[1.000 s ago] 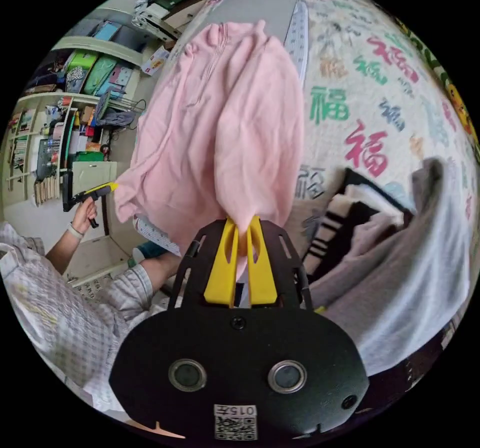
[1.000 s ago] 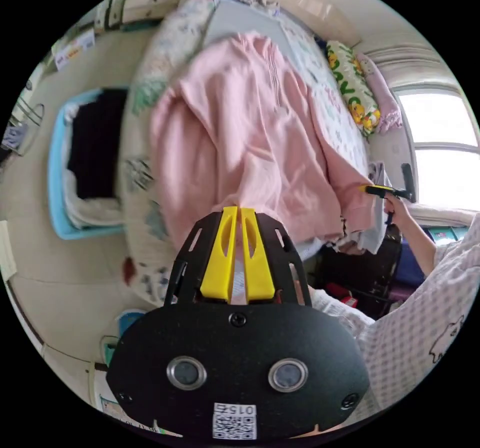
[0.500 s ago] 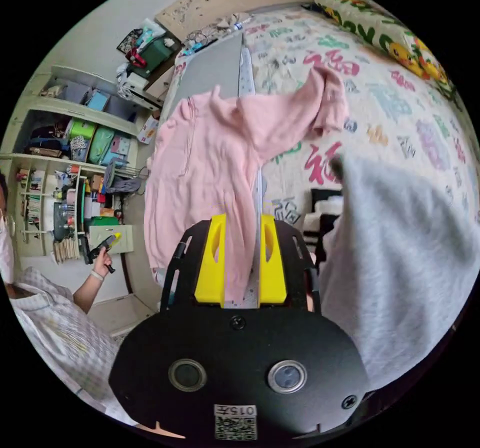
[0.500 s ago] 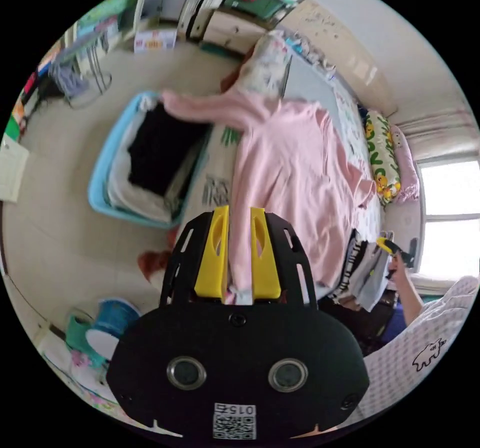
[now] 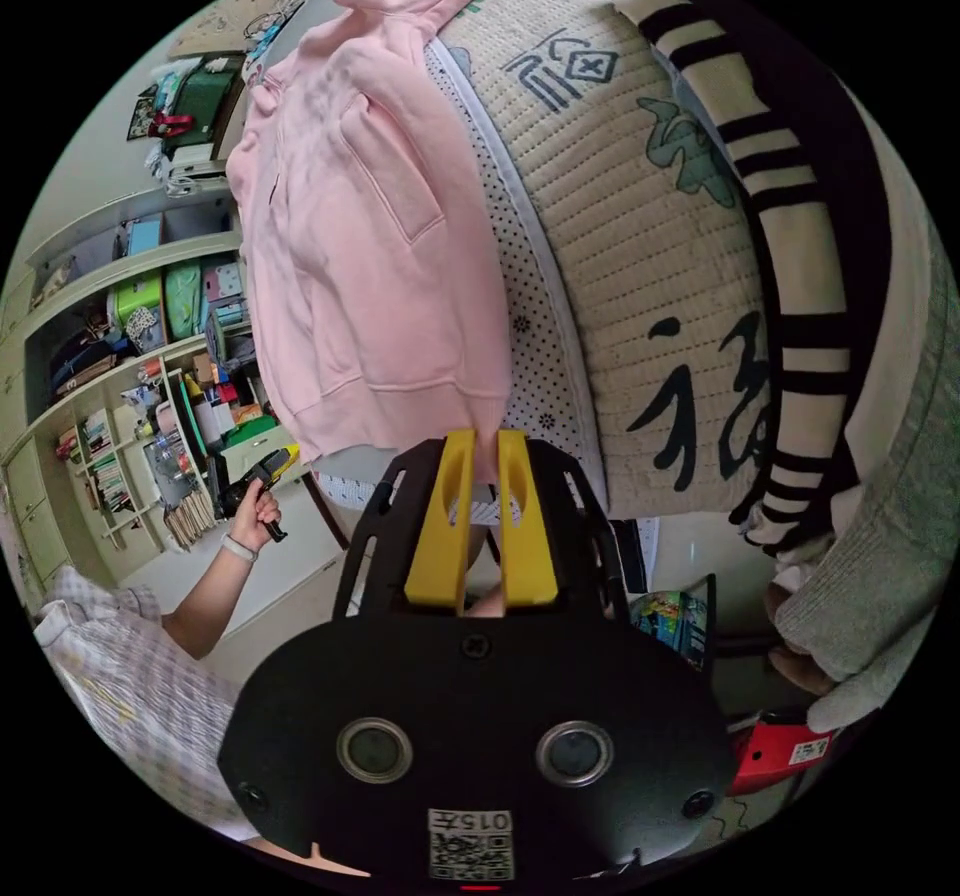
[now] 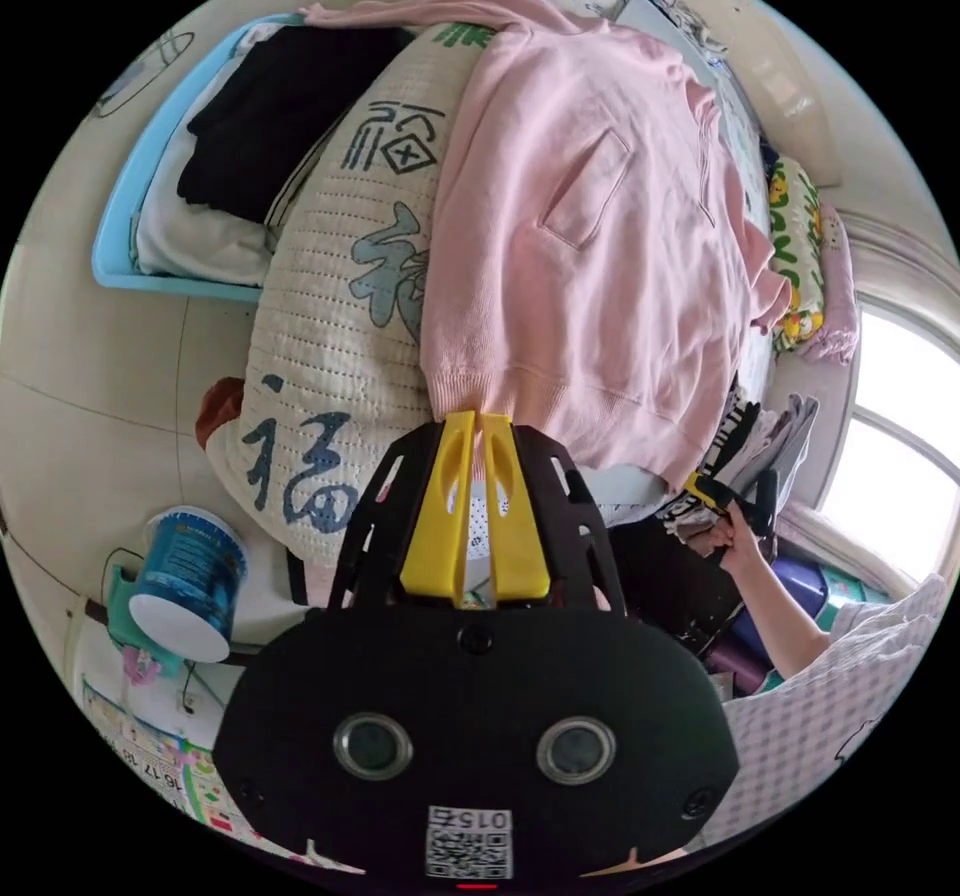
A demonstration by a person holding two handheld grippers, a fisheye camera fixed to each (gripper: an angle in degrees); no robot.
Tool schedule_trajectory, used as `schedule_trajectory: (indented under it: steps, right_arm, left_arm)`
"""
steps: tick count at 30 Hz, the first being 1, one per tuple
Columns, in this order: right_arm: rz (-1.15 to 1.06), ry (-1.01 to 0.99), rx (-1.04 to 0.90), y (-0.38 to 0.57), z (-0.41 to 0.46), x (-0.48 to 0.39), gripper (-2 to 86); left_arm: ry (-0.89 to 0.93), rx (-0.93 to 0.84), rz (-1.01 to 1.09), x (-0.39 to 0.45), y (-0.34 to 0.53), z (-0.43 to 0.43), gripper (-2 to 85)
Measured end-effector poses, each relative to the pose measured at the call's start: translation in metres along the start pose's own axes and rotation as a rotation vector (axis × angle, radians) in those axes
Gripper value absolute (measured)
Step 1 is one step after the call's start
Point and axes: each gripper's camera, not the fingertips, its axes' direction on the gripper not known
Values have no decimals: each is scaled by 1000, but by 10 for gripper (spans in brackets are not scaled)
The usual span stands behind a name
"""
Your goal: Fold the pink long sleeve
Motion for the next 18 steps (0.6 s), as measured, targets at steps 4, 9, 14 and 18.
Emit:
schedule_trajectory:
  steps: [4, 9, 14, 18]
  right_arm:
    - [40, -49, 25, 15, -47, 29, -8]
    - [100, -192, 13, 37, -91, 66, -10]
    - [100, -281, -85, 47, -87, 100, -8]
    - [61, -178, -89, 46, -106, 127, 2]
  left_arm:
    - [88, -14, -32, -12, 28, -64, 11]
    - [218, -56, -73, -31, 64, -120, 7]
    - [275, -123, -24, -36, 74, -118, 8]
    - [174, -106, -56, -57, 69, -149, 18]
